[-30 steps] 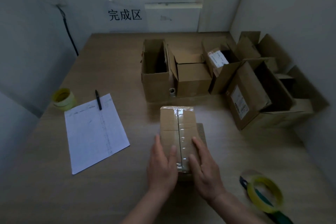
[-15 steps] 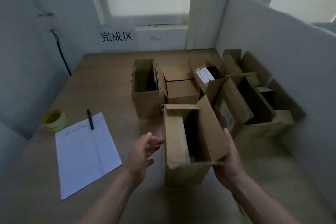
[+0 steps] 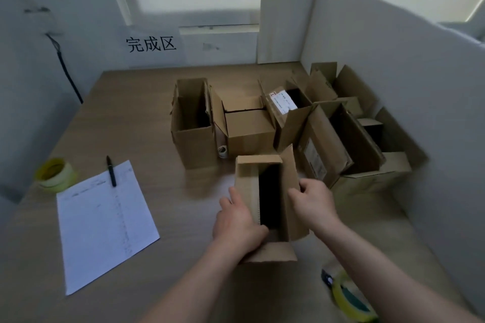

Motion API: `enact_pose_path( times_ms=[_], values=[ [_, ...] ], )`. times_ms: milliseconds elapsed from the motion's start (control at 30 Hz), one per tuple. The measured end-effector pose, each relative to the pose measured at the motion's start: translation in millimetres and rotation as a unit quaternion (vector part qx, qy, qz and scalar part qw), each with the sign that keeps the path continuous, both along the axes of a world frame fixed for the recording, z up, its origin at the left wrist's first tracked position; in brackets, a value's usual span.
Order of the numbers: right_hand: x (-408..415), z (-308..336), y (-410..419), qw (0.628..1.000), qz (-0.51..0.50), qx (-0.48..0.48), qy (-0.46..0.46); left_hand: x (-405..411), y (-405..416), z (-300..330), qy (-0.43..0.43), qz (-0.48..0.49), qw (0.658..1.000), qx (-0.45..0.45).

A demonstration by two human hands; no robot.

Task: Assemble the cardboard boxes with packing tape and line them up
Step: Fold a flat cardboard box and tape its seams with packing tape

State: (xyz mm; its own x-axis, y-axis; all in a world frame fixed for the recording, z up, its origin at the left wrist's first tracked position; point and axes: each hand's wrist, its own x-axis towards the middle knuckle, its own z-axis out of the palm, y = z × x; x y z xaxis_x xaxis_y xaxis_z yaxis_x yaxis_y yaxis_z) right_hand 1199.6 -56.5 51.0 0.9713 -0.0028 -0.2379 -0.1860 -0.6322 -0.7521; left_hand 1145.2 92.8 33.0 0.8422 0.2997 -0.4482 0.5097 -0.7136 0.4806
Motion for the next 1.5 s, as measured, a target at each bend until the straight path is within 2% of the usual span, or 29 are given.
enact_pose_path(
  times_ms=[33, 100, 167, 233, 400, 533, 633, 833, 1100, 1367, 1500],
  values=[
    [9.0, 2.9, -3.4, 1.0, 0.007, -0.015, -0.011, 8.6, -2.3, 0.5, -0.006, 0.008, 1.0, -0.026],
    [30.1, 6.0, -12.0, 0.998, 0.015, -0.053, -0.037, 25.4, -3.7, 6.0, -0.041, 0.052, 0.989, -0.135],
    [50.4, 9.3, -19.3, 0.996, 0.016, -0.077, -0.052, 35.8, -4.7, 15.9, -0.061, 0.103, 0.959, -0.255],
    [65.0, 14.7, -22.1, 0.995, 0.031, -0.089, -0.042, 44.2, -5.6, 22.7, -0.062, 0.133, 0.937, -0.316],
    [79.7, 32.2, -20.1, 0.991, 0.062, -0.109, -0.041, 67.9, -17.4, 18.3, -0.1, 0.158, 0.934, -0.306],
    [88.5, 30.0, -31.2, 0.967, 0.089, -0.226, -0.083, 84.7, -28.2, 16.5, -0.102, 0.161, 0.929, -0.318],
    [93.7, 30.0, -36.8, 0.96, 0.084, -0.252, -0.085, 93.7, -31.9, 16.4, -0.111, 0.152, 0.93, -0.315],
    [78.9, 33.2, -33.6, 0.961, 0.101, -0.246, -0.074, 95.1, -33.8, 21.8, -0.136, 0.095, 0.943, -0.289],
    [40.9, 54.5, -30.6, 0.955, 0.121, -0.237, -0.132, 73.5, -27.1, 22.2, -0.185, 0.011, 0.971, -0.151],
    [4.0, 79.1, -31.7, 0.943, 0.142, -0.251, -0.169, 42.8, -21.4, 46.7, -0.25, -0.085, 0.964, -0.03],
    [-7.2, 89.4, -37.2, 0.935, 0.161, -0.25, -0.194, 31.5, -21.1, 61.5, -0.28, -0.103, 0.954, 0.025]
  ],
)
